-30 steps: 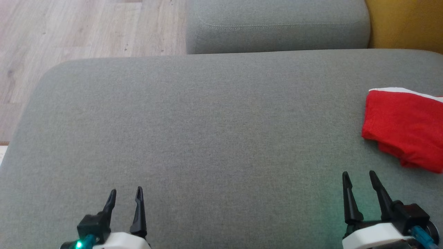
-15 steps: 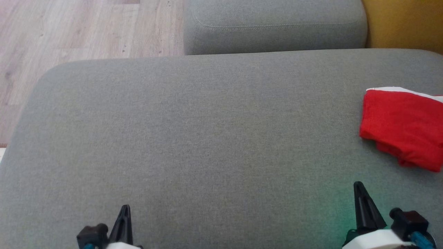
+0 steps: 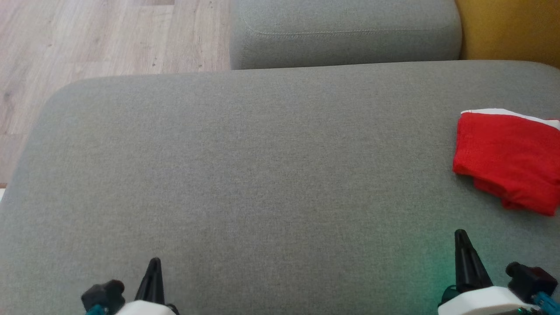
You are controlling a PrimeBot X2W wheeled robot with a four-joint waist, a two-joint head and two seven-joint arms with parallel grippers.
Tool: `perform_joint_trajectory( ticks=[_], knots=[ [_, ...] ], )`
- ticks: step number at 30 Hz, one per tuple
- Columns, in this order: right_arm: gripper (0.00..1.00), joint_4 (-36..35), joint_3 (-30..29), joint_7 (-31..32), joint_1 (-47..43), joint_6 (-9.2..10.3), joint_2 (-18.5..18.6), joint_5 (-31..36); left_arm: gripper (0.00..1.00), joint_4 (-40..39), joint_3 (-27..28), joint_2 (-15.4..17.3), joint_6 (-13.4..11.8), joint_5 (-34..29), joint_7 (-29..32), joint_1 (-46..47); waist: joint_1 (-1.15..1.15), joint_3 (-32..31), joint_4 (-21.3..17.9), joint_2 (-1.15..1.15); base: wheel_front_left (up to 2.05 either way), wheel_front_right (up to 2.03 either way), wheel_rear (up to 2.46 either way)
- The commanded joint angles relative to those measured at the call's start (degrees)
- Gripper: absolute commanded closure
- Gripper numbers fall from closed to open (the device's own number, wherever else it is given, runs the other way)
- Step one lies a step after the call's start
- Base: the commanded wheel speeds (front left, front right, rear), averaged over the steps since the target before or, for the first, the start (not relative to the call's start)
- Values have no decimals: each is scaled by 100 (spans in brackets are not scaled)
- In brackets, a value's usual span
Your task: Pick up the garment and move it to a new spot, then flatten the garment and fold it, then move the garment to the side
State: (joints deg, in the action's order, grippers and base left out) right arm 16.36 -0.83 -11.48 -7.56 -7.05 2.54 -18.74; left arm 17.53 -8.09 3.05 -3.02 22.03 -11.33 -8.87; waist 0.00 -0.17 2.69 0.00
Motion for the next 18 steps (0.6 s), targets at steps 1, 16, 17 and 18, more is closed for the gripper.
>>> perform_joint_trajectory(
  ticks=[1,16,17,18],
  knots=[
    [100,-182,-33,50,277,-7,34,-243,100,-177,139,29,49,217,35,302,0,1,-5,0,0,0,0],
    [100,-190,-84,267,423,-12,49,-1216,100,-203,296,38,184,1148,253,462,0,5,-41,0,0,0,0],
    [100,-191,-88,283,433,-13,50,-1285,100,-205,308,39,194,1215,269,474,0,6,-43,0,0,0,0],
    [100,-191,-91,299,444,-13,51,-1354,100,-207,319,39,204,1281,285,485,0,6,-46,0,0,0,0]
  ],
)
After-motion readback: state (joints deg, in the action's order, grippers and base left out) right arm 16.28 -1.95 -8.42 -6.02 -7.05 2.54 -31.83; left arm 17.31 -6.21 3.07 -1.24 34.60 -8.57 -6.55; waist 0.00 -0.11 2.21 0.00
